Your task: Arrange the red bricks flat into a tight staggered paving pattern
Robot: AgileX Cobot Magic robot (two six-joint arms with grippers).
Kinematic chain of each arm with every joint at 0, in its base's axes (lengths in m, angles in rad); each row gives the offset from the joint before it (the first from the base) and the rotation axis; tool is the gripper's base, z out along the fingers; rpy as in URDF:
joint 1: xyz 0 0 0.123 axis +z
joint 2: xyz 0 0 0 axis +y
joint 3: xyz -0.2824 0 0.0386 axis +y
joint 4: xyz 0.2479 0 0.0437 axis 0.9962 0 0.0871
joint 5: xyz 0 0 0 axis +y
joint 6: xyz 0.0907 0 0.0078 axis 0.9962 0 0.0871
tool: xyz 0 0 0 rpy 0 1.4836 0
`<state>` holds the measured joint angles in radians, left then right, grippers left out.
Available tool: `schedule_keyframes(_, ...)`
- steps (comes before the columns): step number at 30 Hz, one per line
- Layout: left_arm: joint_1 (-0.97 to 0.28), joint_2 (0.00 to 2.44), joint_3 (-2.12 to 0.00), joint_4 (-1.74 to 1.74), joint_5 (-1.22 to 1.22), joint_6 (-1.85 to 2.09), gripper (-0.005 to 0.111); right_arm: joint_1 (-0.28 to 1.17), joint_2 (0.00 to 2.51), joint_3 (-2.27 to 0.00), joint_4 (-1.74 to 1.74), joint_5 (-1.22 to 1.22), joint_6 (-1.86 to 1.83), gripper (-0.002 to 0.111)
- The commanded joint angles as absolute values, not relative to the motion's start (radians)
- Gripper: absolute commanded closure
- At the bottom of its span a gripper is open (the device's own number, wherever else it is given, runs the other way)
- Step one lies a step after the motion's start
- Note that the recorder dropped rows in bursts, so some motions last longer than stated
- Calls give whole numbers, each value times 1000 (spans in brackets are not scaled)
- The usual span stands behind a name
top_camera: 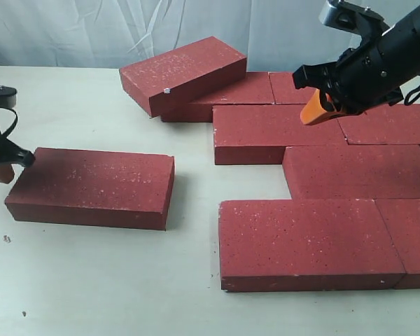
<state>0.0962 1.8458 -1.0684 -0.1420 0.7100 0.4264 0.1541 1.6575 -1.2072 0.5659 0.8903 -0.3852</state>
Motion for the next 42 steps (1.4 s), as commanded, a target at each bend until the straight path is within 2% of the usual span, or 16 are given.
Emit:
schedule_keyframes(1, 100, 1921, -1065, -194, 695, 457, 107, 151, 1650, -1209, 560, 883, -391, 109)
schedule_keyframes(8, 98, 1950, -1065, -443, 701, 683, 107, 151, 1650, -1209, 562, 876, -391, 109)
schedule_keyframes(17, 89, 1950, -1065, -495, 720, 692, 107, 151, 1650, -1209, 585, 838, -391, 109)
schedule_keyframes(29, -12, 2019, -1065, -501, 710, 689, 107, 151, 1650, -1209, 612, 824, -391, 109)
schedule_keyframes(38, -34, 2025, -1065, -618, 705, 679, 107, 156, 1650, -1209, 616, 823, -395, 109)
schedule_keyframes(42, -23, 2004, -1065, -613, 707, 650, 107, 251, 1650, -1209, 616, 840, -477, 109)
